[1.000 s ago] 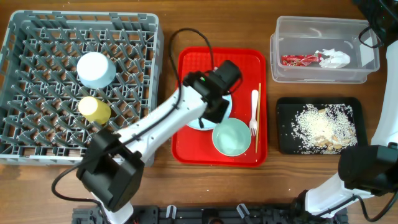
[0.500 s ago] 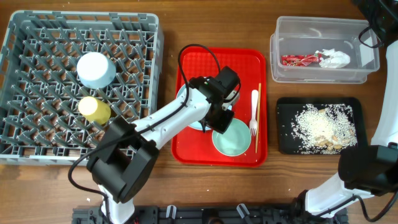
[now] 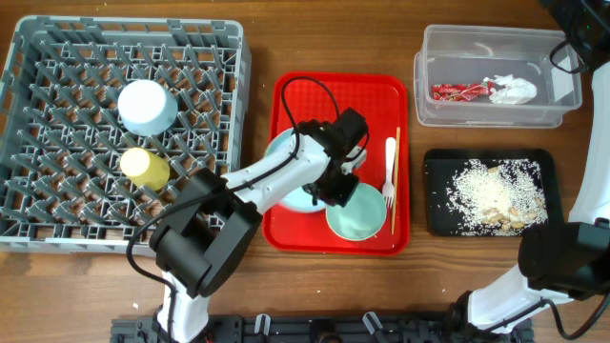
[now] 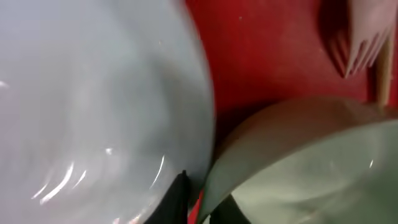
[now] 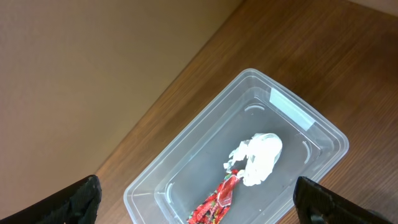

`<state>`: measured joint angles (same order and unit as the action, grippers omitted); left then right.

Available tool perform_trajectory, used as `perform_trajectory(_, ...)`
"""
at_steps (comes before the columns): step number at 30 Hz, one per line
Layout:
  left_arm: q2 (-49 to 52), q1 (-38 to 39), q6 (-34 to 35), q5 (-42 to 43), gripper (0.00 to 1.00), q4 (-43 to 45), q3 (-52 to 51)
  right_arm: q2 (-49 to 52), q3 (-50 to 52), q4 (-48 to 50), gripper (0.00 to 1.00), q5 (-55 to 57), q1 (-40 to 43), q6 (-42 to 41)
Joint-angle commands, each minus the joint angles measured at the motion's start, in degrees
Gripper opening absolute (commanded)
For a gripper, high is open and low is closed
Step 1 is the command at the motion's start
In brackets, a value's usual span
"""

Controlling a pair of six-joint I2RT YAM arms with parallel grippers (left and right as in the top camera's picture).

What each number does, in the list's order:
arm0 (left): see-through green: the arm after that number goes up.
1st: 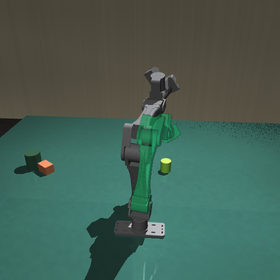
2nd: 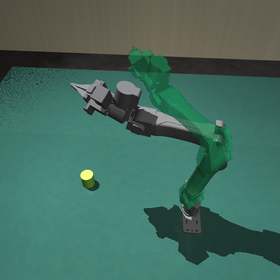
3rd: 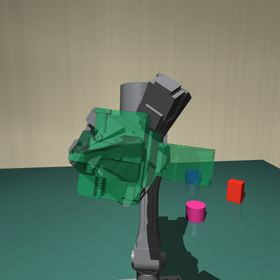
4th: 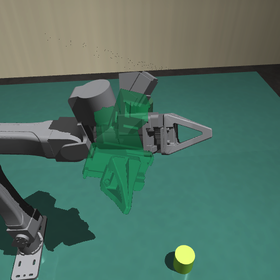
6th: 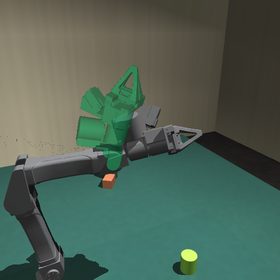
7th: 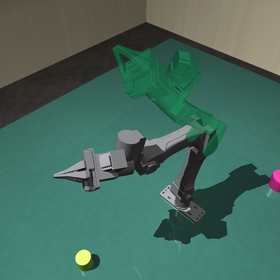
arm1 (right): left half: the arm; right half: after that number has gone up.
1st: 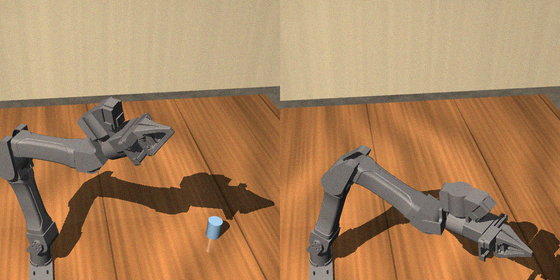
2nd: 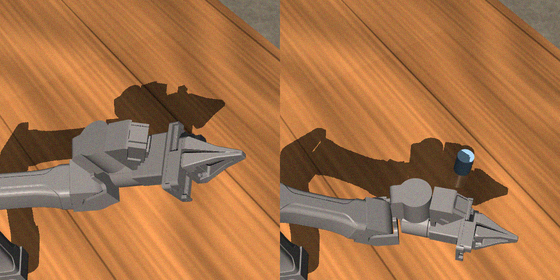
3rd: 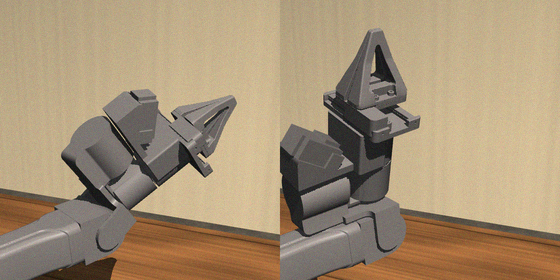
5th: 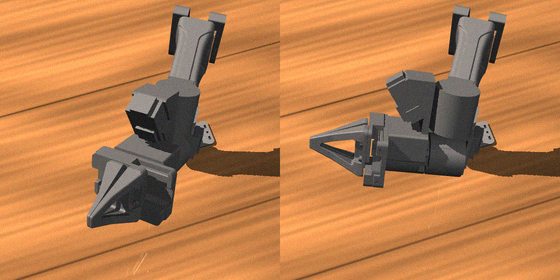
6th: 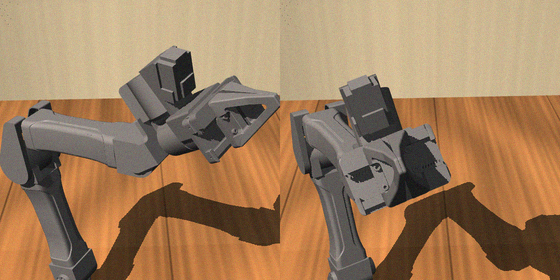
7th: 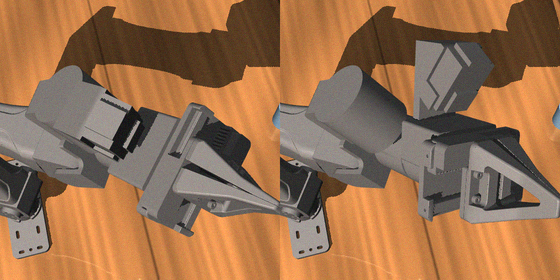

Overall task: Sort waste into correct bins and load items into the dishwasher rack
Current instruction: 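Reach the left gripper to the light green saucer and grasp its rim, then lift the green saucer off the tray with the left gripper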

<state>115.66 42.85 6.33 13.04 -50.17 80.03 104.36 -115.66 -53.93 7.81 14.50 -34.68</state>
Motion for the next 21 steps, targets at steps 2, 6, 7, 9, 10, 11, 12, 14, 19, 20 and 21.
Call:
perform_trajectory(2, 0.15, 0.17, 0.24, 0.44, 0.04, -0.15, -0.09, 0.55, -0.15, 0.13, 1.00, 0.96, -0.17, -0.44)
perform_trajectory(6, -0.37, 0.17, 0.52, 0.44, 0.04, -0.13, 0.61, 0.55, -0.15, 0.13, 1.00, 0.94, -0.17, -0.42)
perform_trajectory(7, -0.61, 0.17, 0.52, 0.44, 0.04, -0.02, 0.81, 0.55, -0.15, 0.13, 1.00, 0.94, -0.17, -0.42)
perform_trajectory(9, -1.03, 0.17, 0.50, 0.44, 0.04, 0.59, 1.01, 0.55, -0.15, 0.13, 1.00, 0.96, -0.17, -0.39)
perform_trajectory(10, -1.29, 0.17, 0.50, 0.44, 0.04, 1.14, 1.01, 0.55, -0.15, 0.13, 1.00, 0.96, -0.17, -0.39)
perform_trajectory(11, -1.53, 0.17, 0.50, 0.44, 0.04, 1.95, 1.01, 0.55, -0.15, 0.13, 1.00, 0.96, -0.17, -0.42)
perform_trajectory(12, -1.73, 0.15, 0.50, 0.44, 0.04, 2.91, 1.01, 0.55, -0.15, 0.13, 1.00, 0.94, -0.17, -0.42)
perform_trajectory(14, -1.88, 0.17, 0.50, 0.46, 0.04, 4.31, 1.01, 0.55, -0.15, 0.13, 1.00, 0.94, -0.17, -0.44)
perform_trajectory(19, -1.88, 0.15, 0.50, 0.46, 0.04, 7.58, 1.01, 0.55, -0.15, 0.13, 1.00, 0.96, -0.17, -0.42)
perform_trajectory(20, -1.92, 0.11, 0.50, 0.44, 0.04, 8.13, 1.01, 0.55, -0.15, 0.13, 1.00, 0.96, -0.17, -0.42)
perform_trajectory(21, -1.99, 0.09, 0.50, 0.44, 0.04, 8.52, 1.01, 0.55, -0.15, 0.13, 1.00, 0.96, -0.17, -0.42)
